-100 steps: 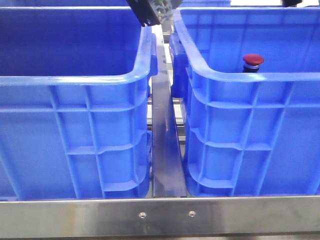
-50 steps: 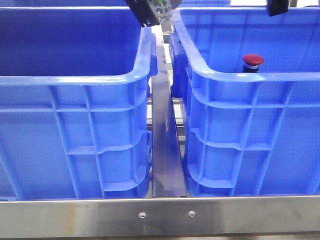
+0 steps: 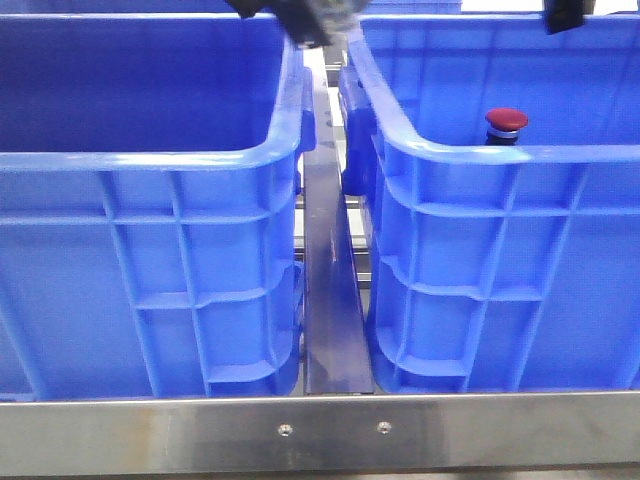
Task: Pick red and yellow buttons and place in box
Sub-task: 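Carry the yellow button to the right gripper and hand it over, then lower the yellow button beside the red one and open the right gripper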
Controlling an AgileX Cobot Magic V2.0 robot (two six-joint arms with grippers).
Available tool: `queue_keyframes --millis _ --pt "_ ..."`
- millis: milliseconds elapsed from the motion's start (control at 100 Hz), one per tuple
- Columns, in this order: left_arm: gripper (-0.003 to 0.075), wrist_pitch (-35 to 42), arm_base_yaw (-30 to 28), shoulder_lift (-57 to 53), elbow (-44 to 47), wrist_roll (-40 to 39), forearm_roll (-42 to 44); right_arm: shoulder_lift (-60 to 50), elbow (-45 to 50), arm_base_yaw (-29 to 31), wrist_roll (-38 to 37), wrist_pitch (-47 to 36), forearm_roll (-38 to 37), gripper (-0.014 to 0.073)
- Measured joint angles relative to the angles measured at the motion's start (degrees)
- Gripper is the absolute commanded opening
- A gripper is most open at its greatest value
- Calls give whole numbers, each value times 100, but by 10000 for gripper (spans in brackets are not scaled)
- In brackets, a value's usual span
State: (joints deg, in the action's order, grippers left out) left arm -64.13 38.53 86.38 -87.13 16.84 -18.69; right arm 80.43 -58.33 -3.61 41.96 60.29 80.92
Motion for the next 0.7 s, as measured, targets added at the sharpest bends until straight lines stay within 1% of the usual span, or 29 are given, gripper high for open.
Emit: queue_keyframes --millis 180,380,510,630,700 --pt "533 0 0 0 0 0 0 0 -128 1062 390 269 0 202" --pt "533 -9 0 0 0 0 0 0 -138 2064 1321 228 -152 202" --pt "533 -9 0 0 0 0 0 0 -138 2358 1833 -233 -502 202" --pt "533 -9 0 0 0 0 0 -11 -138 2399 2014 -928 -1123 202" --pt "532 -9 0 0 0 0 0 -11 -138 2389 2112 -1395 -1365 202"
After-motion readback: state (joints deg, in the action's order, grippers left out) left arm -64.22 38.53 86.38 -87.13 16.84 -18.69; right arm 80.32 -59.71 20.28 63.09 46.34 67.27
